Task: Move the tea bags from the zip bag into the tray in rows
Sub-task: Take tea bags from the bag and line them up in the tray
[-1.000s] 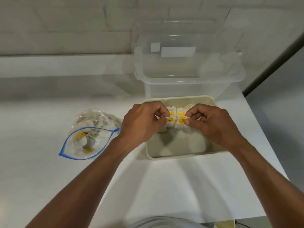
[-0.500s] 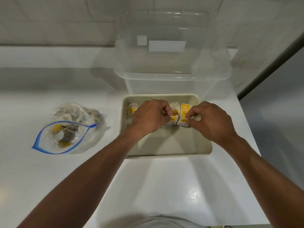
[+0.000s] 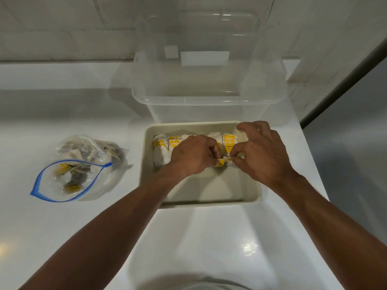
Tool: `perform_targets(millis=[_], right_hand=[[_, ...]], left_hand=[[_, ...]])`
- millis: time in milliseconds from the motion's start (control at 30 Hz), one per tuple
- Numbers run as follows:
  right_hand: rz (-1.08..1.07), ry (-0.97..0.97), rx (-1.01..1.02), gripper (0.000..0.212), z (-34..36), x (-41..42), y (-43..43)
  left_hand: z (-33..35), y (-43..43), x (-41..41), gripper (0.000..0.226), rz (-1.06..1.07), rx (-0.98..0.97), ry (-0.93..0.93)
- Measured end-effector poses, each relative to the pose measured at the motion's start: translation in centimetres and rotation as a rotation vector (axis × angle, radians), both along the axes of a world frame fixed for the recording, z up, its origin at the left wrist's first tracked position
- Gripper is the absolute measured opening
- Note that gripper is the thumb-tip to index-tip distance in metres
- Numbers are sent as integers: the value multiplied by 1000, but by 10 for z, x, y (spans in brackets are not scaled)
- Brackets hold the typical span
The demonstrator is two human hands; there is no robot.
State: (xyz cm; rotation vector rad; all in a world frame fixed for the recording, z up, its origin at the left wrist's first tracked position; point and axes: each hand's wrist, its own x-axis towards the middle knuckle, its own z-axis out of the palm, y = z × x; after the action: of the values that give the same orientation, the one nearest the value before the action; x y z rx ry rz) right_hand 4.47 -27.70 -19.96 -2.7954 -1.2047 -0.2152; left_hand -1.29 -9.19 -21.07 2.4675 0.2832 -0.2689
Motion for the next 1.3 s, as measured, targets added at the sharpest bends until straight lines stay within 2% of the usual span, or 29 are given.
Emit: perform_targets(millis=[133,267,367,567,767,900,1033,1133,1300], right_hand=[[17,-83,-184,7,-1,9,7],[-72,-103,-329,6,-2,13,21],[-86,-111,-384,8,-2,18,30],[-112,-72,-375,14,2,19,40],[-81,-69,-397,3,13,15,36],[-39,63,-451,14,20,13,32],[-28,88,-498,15,26,15,36],[-53,29,-465,10,23,14,41],[-81,-30,-440,10,17,11,48]], left_hand=[[-1,0,7,9,-14,67,32],[-5,-1,17,11,4,214,-47],[-8,-1,22,13,37,317,-128],[-12,1,20,18,30,382,-194],[-10,1,15,13,-28,254,-91],[-6,0,12,9,-56,143,-30],[-4,1,14,9,-79,104,16],[-5,-1,17,9,-62,217,-15],[-15,-6,20,18,-6,474,-178]])
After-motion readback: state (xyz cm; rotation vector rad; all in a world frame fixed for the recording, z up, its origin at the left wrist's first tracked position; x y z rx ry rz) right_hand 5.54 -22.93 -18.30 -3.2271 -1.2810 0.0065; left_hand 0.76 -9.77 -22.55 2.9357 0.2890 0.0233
